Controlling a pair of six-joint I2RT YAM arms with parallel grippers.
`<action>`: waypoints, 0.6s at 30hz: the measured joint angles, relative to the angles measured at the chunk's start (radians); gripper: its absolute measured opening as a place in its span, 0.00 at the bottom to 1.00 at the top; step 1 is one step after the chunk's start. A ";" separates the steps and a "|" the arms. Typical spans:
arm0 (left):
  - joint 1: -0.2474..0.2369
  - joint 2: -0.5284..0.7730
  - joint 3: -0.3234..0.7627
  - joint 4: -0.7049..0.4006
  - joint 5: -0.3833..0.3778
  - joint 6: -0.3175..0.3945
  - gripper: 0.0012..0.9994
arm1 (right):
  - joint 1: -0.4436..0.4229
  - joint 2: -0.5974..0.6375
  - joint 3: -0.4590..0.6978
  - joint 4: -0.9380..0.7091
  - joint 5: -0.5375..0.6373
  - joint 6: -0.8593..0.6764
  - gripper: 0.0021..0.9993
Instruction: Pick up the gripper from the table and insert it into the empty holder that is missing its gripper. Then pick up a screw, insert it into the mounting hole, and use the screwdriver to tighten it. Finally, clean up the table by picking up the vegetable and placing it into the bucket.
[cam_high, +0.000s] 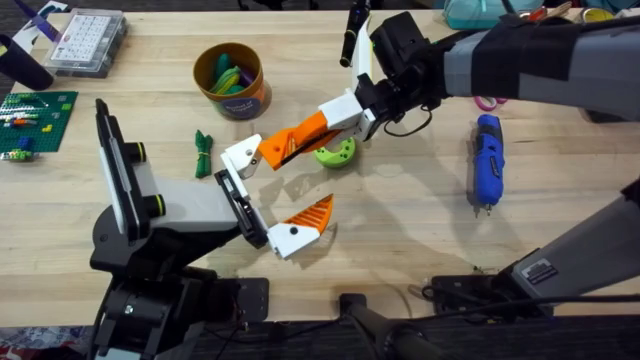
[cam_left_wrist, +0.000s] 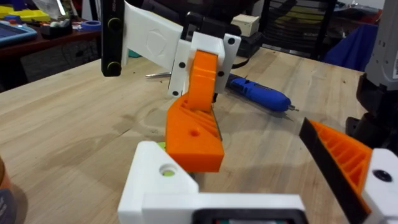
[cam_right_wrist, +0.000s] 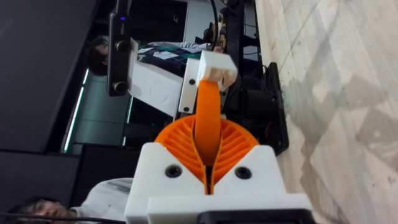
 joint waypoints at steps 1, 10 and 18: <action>0.002 0.003 0.005 -0.004 -0.007 0.000 0.99 | 0.000 0.000 -0.001 0.000 0.001 0.005 0.02; 0.003 0.003 0.005 -0.027 -0.017 -0.001 0.99 | 0.000 0.000 -0.002 0.009 0.003 0.022 0.02; 0.003 0.003 0.005 -0.027 -0.017 -0.001 0.99 | 0.000 0.000 -0.002 -0.012 0.020 0.026 0.02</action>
